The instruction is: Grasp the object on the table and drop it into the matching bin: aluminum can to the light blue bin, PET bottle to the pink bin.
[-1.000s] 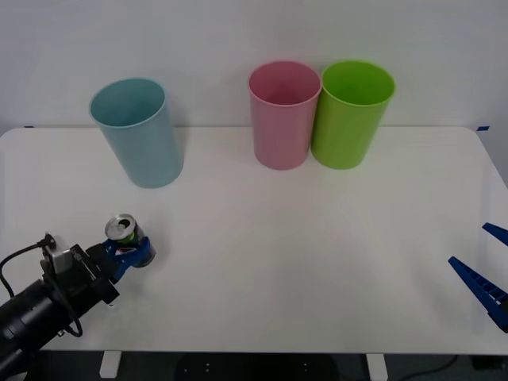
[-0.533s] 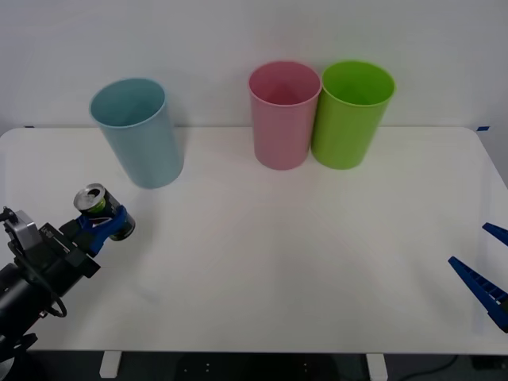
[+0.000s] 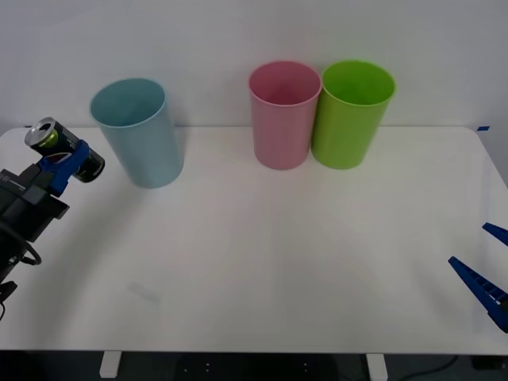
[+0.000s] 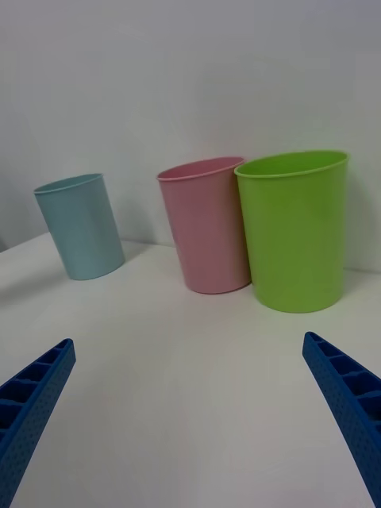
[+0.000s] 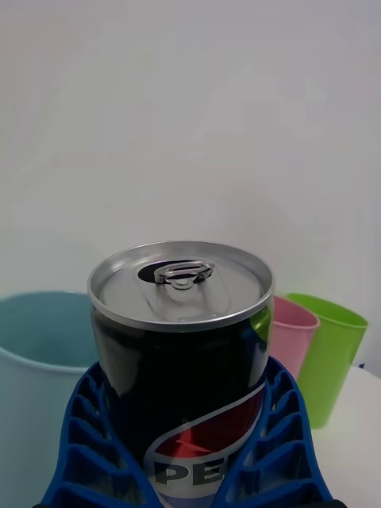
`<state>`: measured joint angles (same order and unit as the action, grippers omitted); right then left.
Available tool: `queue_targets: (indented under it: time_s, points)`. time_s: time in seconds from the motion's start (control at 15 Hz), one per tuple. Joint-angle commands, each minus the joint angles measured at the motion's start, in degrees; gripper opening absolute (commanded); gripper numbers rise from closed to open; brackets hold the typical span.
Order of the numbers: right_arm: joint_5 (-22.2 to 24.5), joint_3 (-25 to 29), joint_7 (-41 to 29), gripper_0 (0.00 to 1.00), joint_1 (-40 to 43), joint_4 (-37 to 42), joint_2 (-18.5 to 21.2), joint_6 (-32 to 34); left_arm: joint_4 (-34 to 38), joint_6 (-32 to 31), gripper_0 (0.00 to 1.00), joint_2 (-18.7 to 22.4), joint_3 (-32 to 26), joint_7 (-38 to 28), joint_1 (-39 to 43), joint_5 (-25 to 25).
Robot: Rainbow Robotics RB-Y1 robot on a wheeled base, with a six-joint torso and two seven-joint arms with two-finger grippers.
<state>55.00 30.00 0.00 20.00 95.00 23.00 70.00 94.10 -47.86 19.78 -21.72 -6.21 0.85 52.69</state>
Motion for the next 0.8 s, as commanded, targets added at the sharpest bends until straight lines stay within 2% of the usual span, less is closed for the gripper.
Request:
queue_targets:
  time_s: [0.07,0.27,0.67,0.8]
  points:
    - [0.0,0.0,0.0,1.0,0.0,0.0,0.0,0.0,-0.1,1.1,0.0,0.0,-2.4,-5.0,-4.0,3.7]
    - [0.0,0.0,0.0,1.0,0.0,0.0,0.0,0.0,-0.1,3.4,0.0,0.1,-3.3,-6.8,-7.2,7.3]
    - [0.0,0.0,0.0,1.0,0.0,0.0,0.0,0.0,-0.2,13.7,0.0,0.0,-1.8,-7.5,-13.4,16.0]
    - [0.0,0.0,0.0,1.0,0.0,0.0,0.0,0.0,-3.0,14.7,0.0,0.1,-1.7,-7.1,-16.7,18.8]
